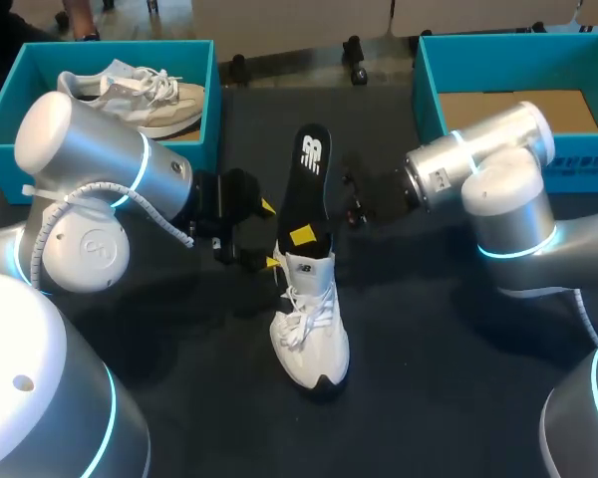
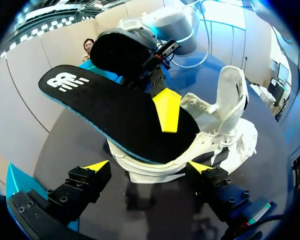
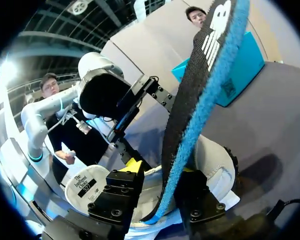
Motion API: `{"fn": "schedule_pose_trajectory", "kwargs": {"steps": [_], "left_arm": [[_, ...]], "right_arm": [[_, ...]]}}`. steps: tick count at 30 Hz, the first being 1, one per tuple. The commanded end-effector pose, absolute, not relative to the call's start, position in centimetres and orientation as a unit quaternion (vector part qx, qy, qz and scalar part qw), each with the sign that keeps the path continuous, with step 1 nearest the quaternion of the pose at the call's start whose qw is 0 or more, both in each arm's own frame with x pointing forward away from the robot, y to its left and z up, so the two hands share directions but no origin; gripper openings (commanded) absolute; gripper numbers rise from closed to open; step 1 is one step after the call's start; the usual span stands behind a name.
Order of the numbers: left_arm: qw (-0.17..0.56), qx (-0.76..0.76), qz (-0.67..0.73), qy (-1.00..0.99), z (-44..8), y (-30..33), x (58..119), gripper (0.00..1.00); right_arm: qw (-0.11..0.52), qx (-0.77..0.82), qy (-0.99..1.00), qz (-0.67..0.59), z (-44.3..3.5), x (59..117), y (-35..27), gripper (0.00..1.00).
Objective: Take the shoe out of the shoebox, open the shoe tongue, remove and reinsert the insole, then place the shoe into the shoebox
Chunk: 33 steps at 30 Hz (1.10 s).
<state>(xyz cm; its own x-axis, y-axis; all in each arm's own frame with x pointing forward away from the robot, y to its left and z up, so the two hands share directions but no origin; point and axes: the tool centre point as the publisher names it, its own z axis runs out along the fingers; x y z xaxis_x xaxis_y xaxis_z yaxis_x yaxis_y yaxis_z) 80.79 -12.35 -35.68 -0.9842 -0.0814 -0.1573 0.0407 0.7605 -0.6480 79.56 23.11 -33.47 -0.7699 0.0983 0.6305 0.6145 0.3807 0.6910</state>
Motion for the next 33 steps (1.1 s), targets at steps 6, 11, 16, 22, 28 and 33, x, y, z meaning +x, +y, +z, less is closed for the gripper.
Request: {"fn": "schedule_pose_trajectory", "kwargs": {"steps": [6, 11, 16, 22, 28, 33], "left_arm": [[0.089, -0.011, -0.345, 0.934, -35.8, -12.5, 80.8, 1.00], [0.089, -0.011, -0.345, 0.934, -35.8, -12.5, 80.8, 1.00], [0.089, -0.011, -0.345, 0.934, -35.8, -12.5, 80.8, 1.00], [0.089, -0.011, -0.345, 0.934, -35.8, -12.5, 80.8, 1.00], [0.089, -0.011, -0.345, 0.934, -35.8, -12.5, 80.8, 1.00], [0.089, -0.011, -0.345, 0.934, -35.8, -12.5, 80.8, 1.00]], "right_arm": [[0.243, -0.229, -0.793, -0.510, -32.8, 79.5, 22.8, 0.31], [0.236, -0.232, -0.791, -0.514, -32.5, 79.6, 22.6, 0.23], [0.237, -0.226, -0.792, -0.515, -32.3, 80.4, 22.9, 0.00], [0.263, -0.211, -0.791, -0.510, -33.0, 80.3, 23.3, 0.00], [0.291, -0.216, -0.788, -0.497, -34.3, 79.1, 23.6, 0.00], [0.304, -0.227, -0.785, -0.490, -34.6, 77.9, 23.6, 0.00]]}}
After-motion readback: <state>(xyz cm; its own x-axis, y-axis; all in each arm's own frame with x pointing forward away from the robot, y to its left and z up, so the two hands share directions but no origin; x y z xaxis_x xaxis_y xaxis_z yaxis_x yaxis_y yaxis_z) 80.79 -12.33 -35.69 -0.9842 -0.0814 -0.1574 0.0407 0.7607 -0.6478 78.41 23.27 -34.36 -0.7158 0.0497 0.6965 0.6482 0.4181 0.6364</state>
